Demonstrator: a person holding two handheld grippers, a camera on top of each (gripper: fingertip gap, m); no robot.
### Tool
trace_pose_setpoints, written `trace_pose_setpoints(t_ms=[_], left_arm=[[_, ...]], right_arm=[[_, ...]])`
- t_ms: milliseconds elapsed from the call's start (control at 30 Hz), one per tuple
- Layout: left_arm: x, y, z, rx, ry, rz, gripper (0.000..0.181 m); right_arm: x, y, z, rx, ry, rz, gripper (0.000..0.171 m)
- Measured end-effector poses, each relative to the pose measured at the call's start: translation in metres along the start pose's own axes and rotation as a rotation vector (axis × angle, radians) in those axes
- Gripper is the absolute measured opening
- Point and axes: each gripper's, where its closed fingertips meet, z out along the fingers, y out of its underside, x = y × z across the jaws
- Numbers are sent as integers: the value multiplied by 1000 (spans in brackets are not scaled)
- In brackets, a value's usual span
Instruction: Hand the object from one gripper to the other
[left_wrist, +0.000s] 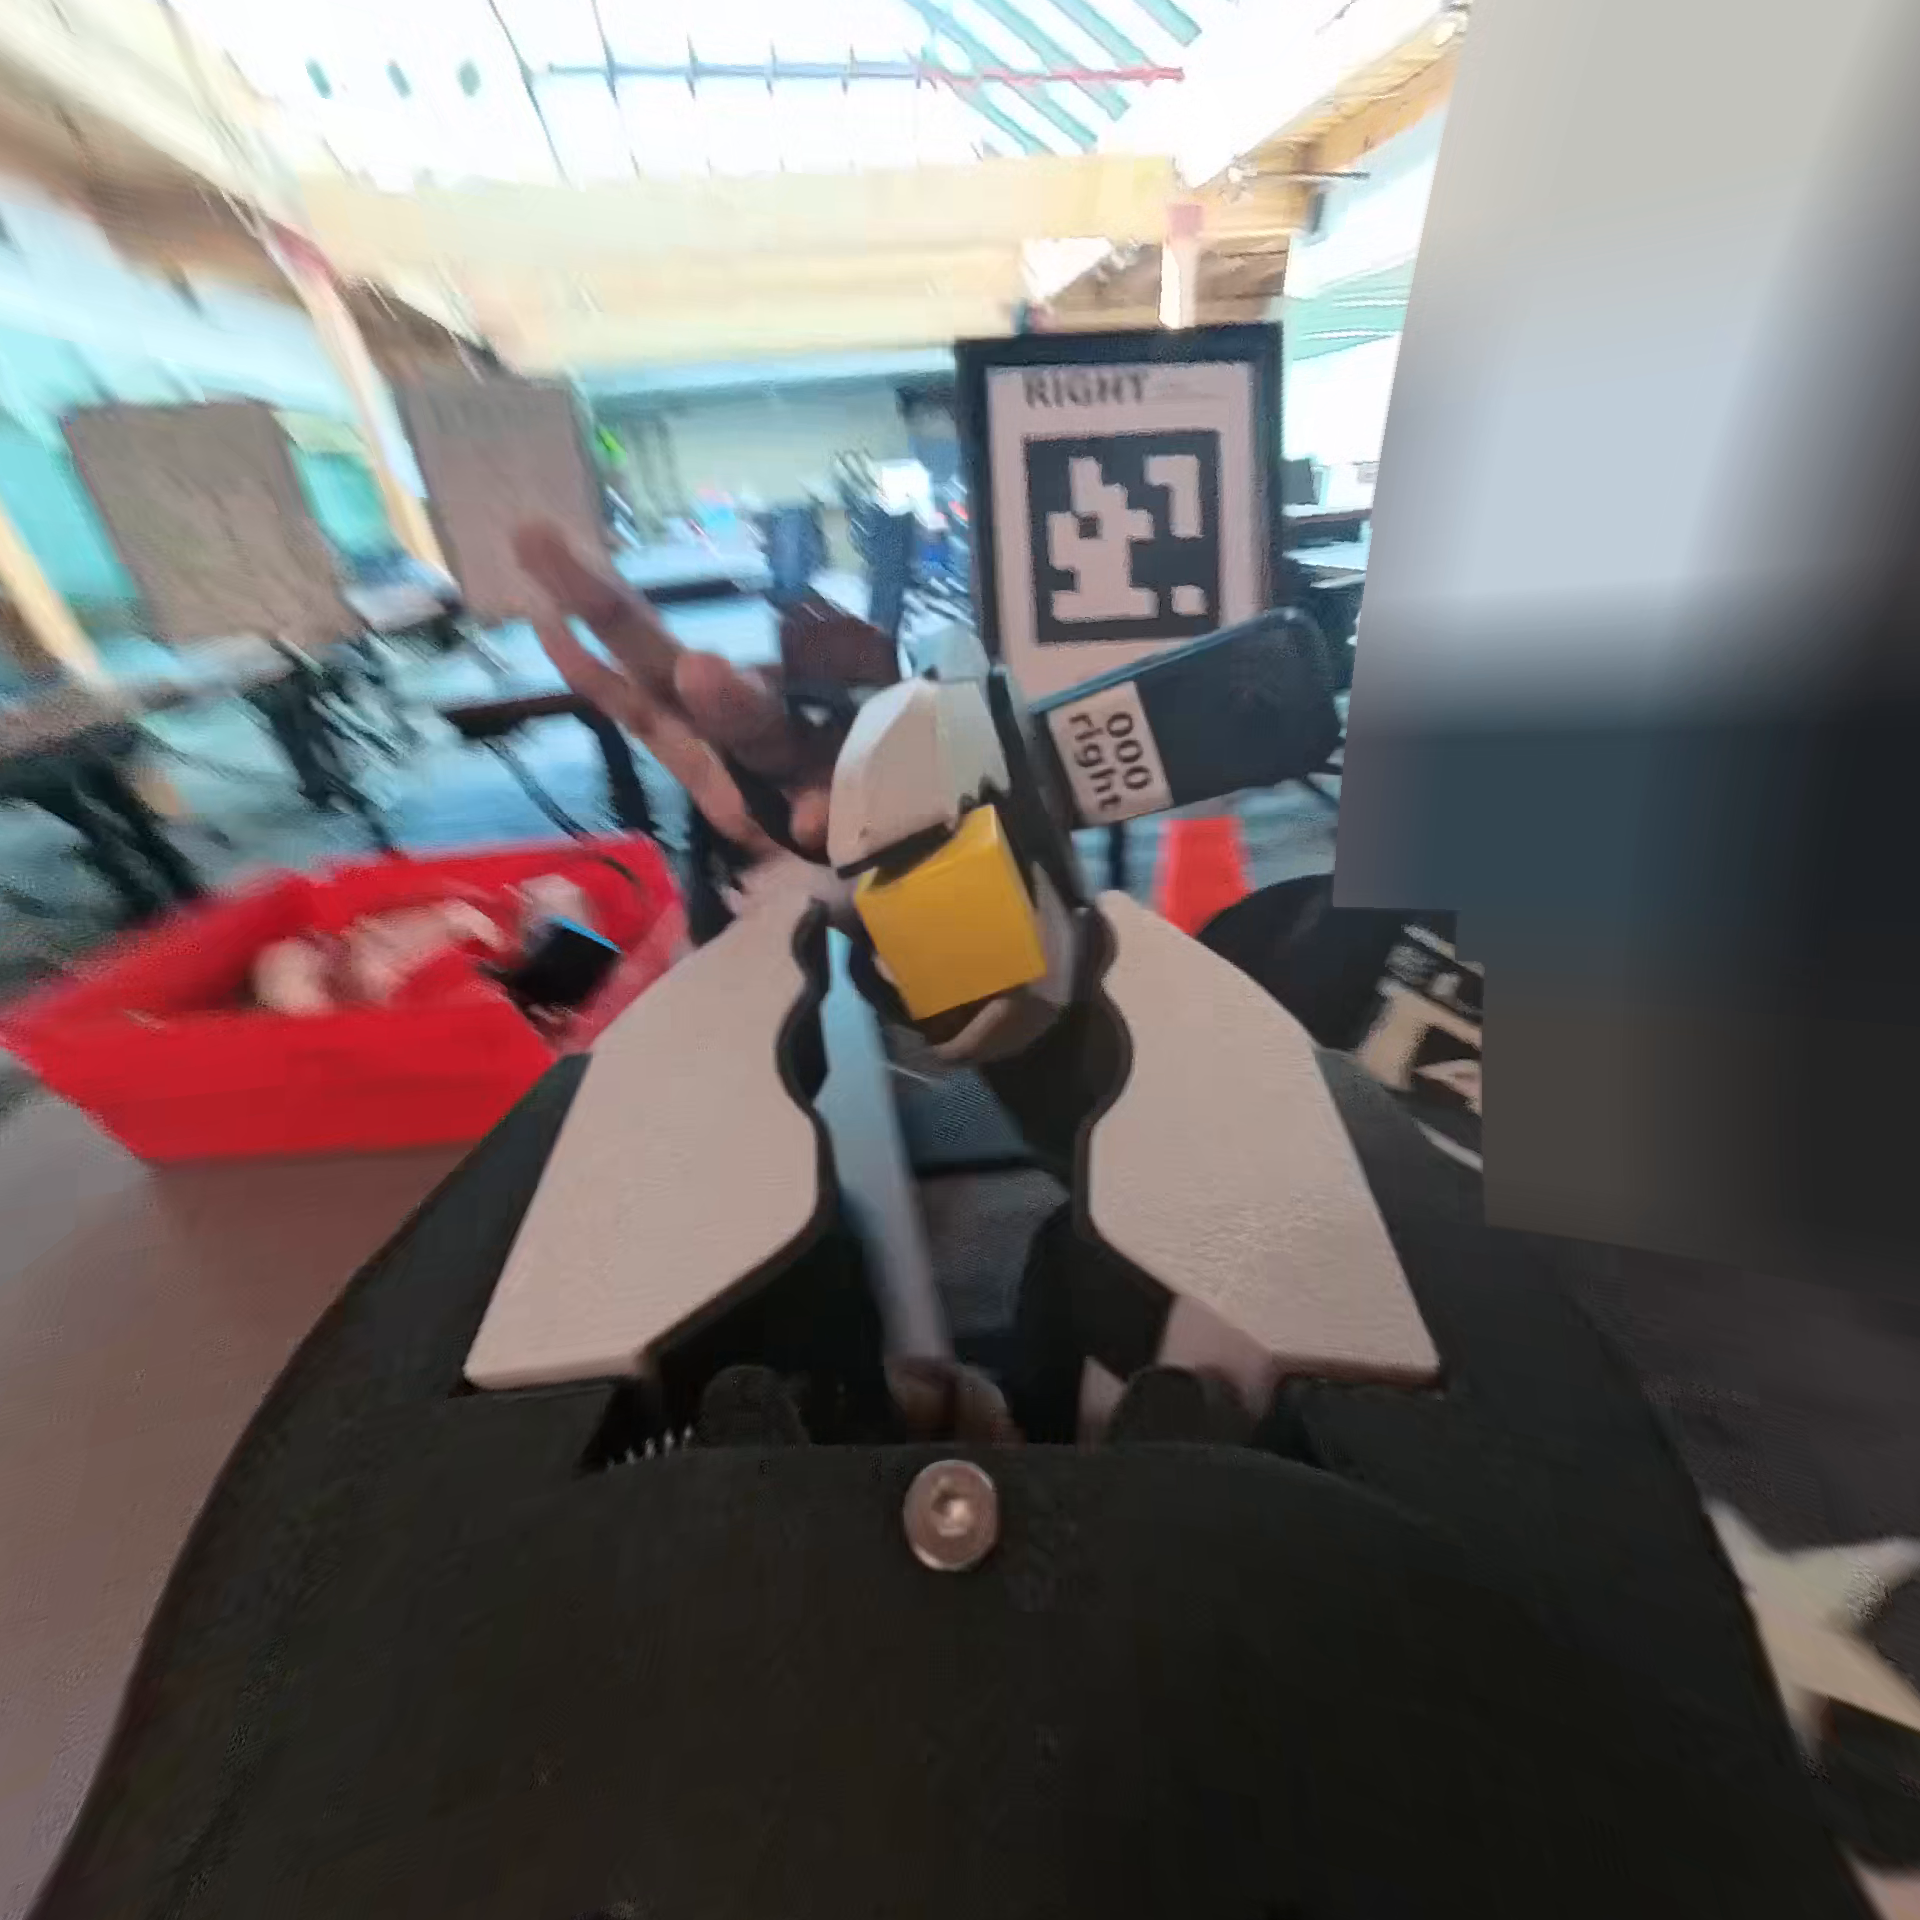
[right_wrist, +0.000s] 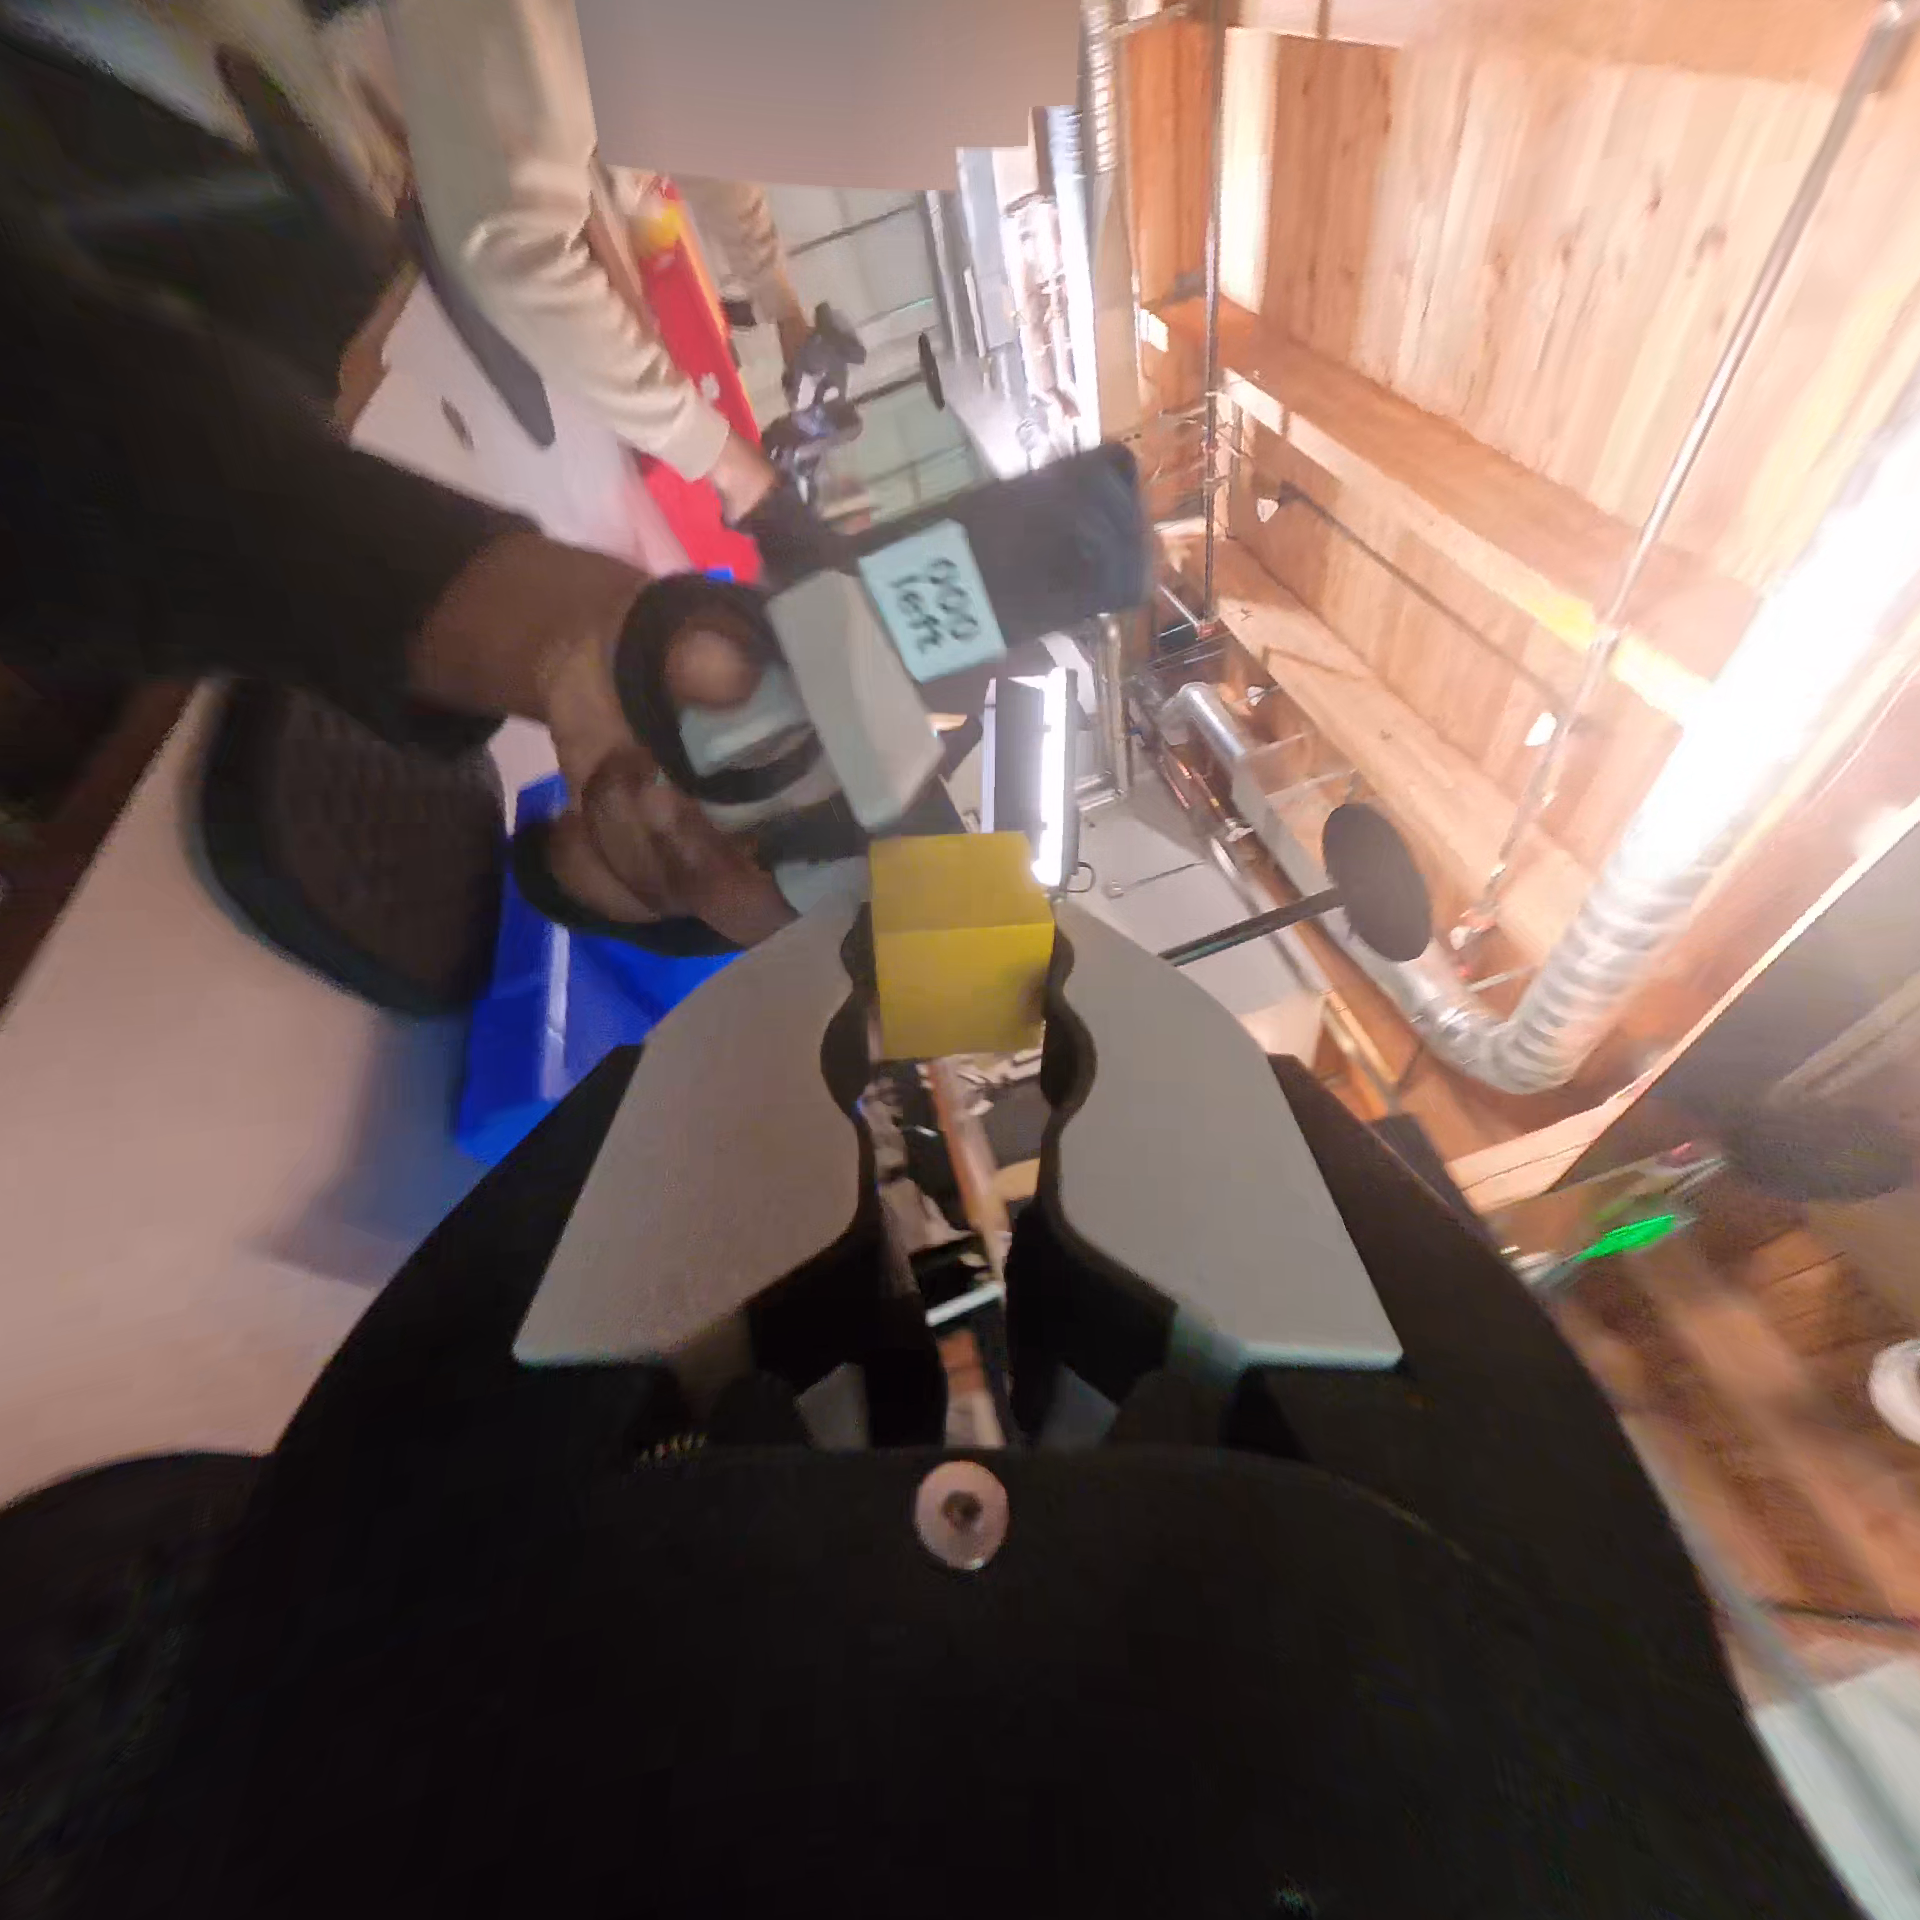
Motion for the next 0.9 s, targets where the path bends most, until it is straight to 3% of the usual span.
trace_pose_setpoints(t_ms=[100,233,367,467,600,700,800,900], left_arm=[[-14,-15,-14,49,-240,500,62],[-18,-11,-22,-130,-444,1082,63],[-9,-1,-11,-229,-423,1258,57],[-13,9,-7,-308,-431,1332,47],[-14,16,-3,-330,-401,1274,28],[-23,3,-7,-247,-456,1049,28],[-31,-8,-15,-130,-426,648,28],[-28,-4,-19,-87,-280,236,28]], right_arm=[[14,2,-1,27,-9,319,29],[2,-1,0,43,-233,858,29],[-16,-10,-3,39,-512,1293,29],[-28,-10,-3,1,-611,1385,29],[-30,-8,-1,-13,-618,1410,29],[-18,-2,2,35,-491,1302,35],[7,9,-1,112,-226,970,60],[21,12,-10,116,-37,514,61]])
